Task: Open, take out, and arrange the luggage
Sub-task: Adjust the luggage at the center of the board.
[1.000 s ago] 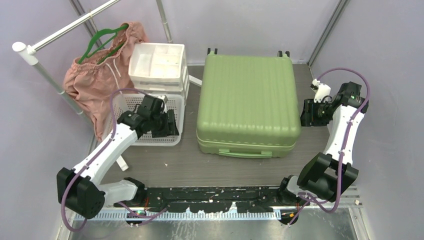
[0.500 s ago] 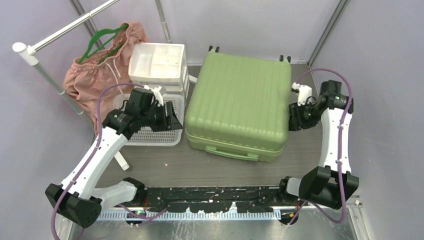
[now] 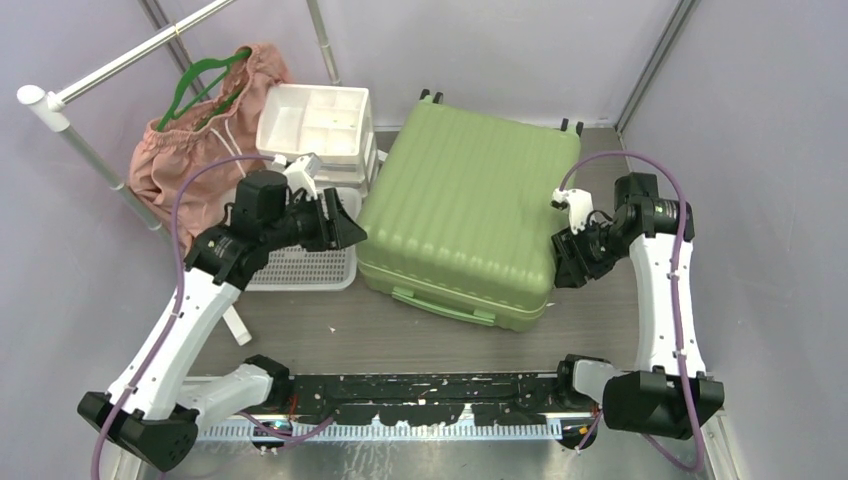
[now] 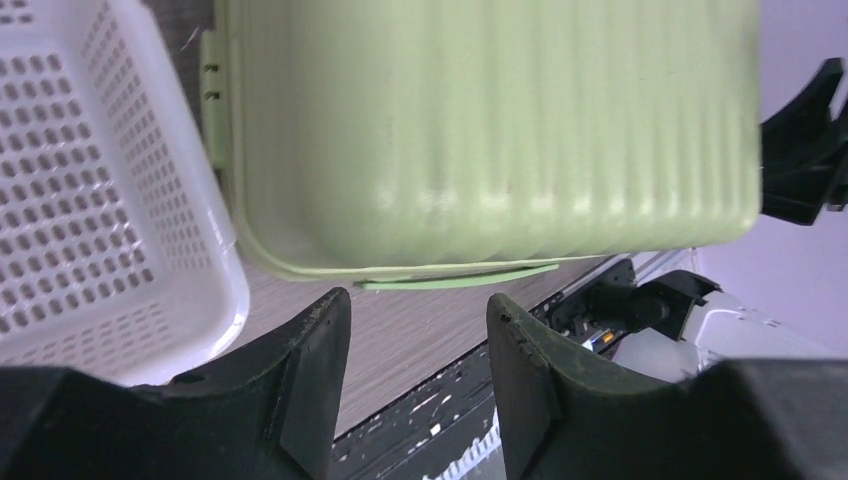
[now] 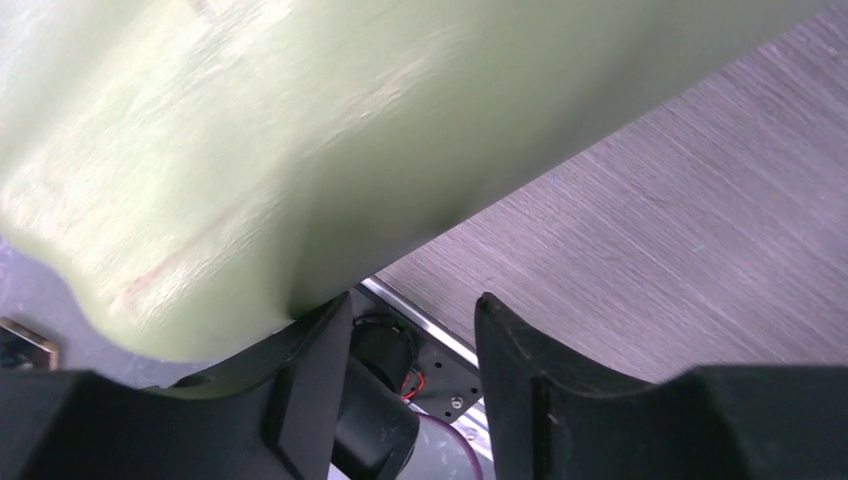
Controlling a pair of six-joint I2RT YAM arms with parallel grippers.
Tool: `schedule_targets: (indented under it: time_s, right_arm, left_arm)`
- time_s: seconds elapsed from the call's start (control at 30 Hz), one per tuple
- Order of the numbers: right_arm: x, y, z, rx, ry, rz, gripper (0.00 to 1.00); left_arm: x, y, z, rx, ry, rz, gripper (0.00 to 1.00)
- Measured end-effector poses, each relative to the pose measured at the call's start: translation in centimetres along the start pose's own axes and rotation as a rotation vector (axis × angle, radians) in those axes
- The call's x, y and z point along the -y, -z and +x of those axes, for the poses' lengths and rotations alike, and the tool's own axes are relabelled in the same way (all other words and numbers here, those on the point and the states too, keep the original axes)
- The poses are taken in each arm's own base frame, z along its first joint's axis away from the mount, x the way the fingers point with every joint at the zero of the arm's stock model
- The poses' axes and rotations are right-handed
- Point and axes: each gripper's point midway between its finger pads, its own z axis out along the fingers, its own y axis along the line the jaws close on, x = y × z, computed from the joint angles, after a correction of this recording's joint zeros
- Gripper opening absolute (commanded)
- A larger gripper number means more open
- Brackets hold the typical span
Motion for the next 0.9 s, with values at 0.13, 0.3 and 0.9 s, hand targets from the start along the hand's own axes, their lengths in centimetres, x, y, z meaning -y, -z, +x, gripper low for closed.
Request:
schedule_targets:
  time_s: [0.13,0.3,0.9]
  right_arm:
    - [-0.9,0.7,0.8,0.033,0.055,-0.02,0.61]
    - [-0.6,1.3,1.8,0.076,0.032,-0.072,0.61]
    - [3.1,-2.6,5.9,0.106,0.139,-0.251,0.64]
  left_arm:
    - [1.0,0.2,0.2,0.042,-0.02,0.084,0.55]
    - [1.2,-0.3,1.5,0.069,-0.021,0.164,0.64]
    - [-0.5,-2.3,3.1,0.066,0.003,0.149,0.68]
